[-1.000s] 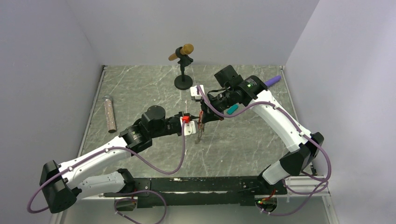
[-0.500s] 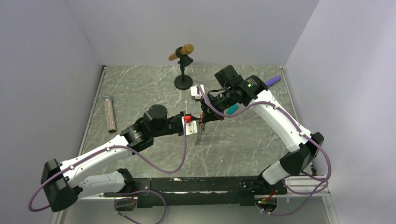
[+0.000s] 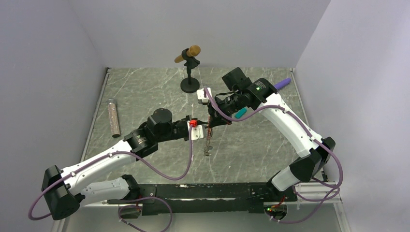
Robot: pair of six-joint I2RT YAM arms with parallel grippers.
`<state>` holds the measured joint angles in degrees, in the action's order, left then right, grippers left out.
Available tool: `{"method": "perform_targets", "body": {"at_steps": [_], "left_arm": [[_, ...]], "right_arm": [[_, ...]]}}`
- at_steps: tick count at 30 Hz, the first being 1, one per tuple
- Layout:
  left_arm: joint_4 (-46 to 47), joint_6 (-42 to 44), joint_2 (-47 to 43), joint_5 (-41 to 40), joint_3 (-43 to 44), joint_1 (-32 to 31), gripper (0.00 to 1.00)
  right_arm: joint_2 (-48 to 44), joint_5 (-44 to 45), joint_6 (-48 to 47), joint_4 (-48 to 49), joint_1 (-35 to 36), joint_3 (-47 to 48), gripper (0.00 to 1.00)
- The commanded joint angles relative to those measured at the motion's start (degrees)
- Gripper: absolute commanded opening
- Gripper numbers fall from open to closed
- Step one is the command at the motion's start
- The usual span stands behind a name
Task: Put the keys on the keyring
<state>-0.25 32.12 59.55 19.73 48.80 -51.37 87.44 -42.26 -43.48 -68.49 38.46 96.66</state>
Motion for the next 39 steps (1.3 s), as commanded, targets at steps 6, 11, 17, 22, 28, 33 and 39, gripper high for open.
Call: {"method": "perform_targets", "body": {"at_steps": [6, 11, 17, 22, 28, 33, 39], "left_arm": [[1.64, -0.57, -1.47, 2.1, 1.82, -0.31, 0.21], [0.87, -0.28, -0.82, 2.7, 2.42, -0.38, 0.13], [0.36, -0.19, -0.75, 2.72, 2.53, -0.31, 0.0], [4.6, -3.1, -3.66, 0.5, -0.89, -0.32, 0.0], [12.51, -11.82, -6.53, -0.39, -5.19, 0.24, 0.0], [21.09, -19.27, -7.96, -0.48, -8.74, 0.81, 0.0], [28.53, -26.31, -9.17, -1.85, -11.81, 2.07, 0.0]], "right_arm": [[-0.69, -1.87, 0.42, 1.85, 0.1, 0.63, 0.0], [-0.72, -1.95, 0.37, 1.85, 0.07, 0.47, 0.0], [-0.99, -2.03, 0.42, 1.94, 0.11, 0.15, 0.0], [-1.92, -1.79, 1.28, 3.04, 0.06, -0.72, 0.1], [-3.3, -4.19, 0.78, 3.22, -1.05, -1.32, 0.3], [-3.73, -7.39, 0.2, 2.98, -1.21, -1.48, 0.31], [-4.09, -11.11, -1.33, 1.33, -1.63, -0.81, 0.3]]}}
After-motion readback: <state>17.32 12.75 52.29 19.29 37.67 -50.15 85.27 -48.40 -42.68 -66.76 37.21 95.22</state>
